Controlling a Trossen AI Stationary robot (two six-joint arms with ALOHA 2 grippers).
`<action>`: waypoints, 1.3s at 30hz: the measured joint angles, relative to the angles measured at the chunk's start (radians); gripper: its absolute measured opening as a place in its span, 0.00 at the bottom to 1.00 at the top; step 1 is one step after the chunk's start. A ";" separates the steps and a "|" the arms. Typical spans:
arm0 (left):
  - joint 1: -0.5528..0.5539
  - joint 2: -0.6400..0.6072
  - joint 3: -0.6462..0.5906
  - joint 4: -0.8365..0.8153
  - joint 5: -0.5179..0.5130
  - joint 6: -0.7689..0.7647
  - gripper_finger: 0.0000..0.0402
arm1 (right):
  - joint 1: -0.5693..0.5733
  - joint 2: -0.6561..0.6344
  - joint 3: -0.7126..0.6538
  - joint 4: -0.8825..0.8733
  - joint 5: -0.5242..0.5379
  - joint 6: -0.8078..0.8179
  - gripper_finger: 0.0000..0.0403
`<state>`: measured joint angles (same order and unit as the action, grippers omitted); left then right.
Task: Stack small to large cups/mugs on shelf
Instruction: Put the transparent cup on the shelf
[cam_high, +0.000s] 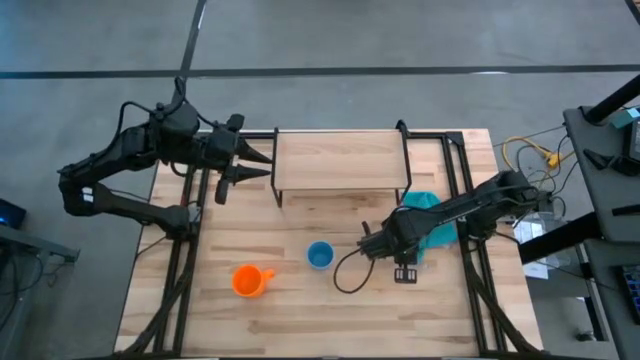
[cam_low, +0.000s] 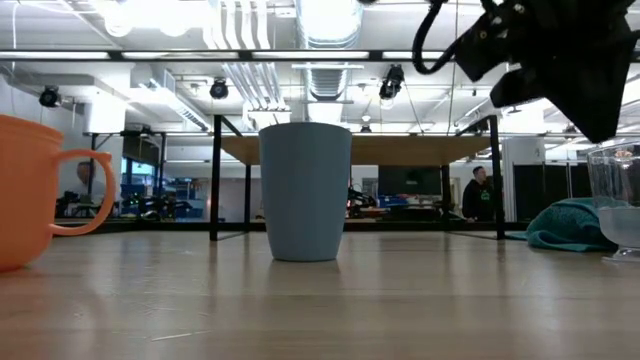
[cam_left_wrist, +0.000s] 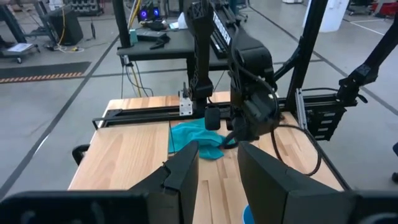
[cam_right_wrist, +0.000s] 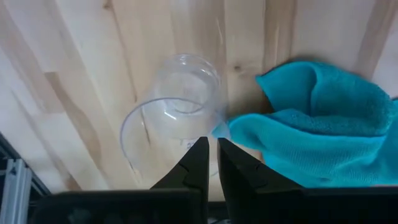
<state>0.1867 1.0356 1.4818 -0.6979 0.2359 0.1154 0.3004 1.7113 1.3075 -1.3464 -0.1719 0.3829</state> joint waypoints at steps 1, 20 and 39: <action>0.000 -0.001 0.000 0.000 0.000 0.000 0.25 | 0.000 0.007 0.000 0.000 0.001 -0.001 0.07; 0.001 -0.032 0.000 0.000 0.000 0.031 0.25 | 0.000 0.025 0.007 -0.016 0.008 -0.025 0.07; 0.001 0.003 -0.001 0.012 -0.005 0.021 0.25 | 0.000 0.019 0.335 -0.056 0.016 -0.043 0.07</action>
<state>0.1879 1.0385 1.4811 -0.6863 0.2307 0.1368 0.3004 1.7298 1.6423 -1.4021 -0.1562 0.3401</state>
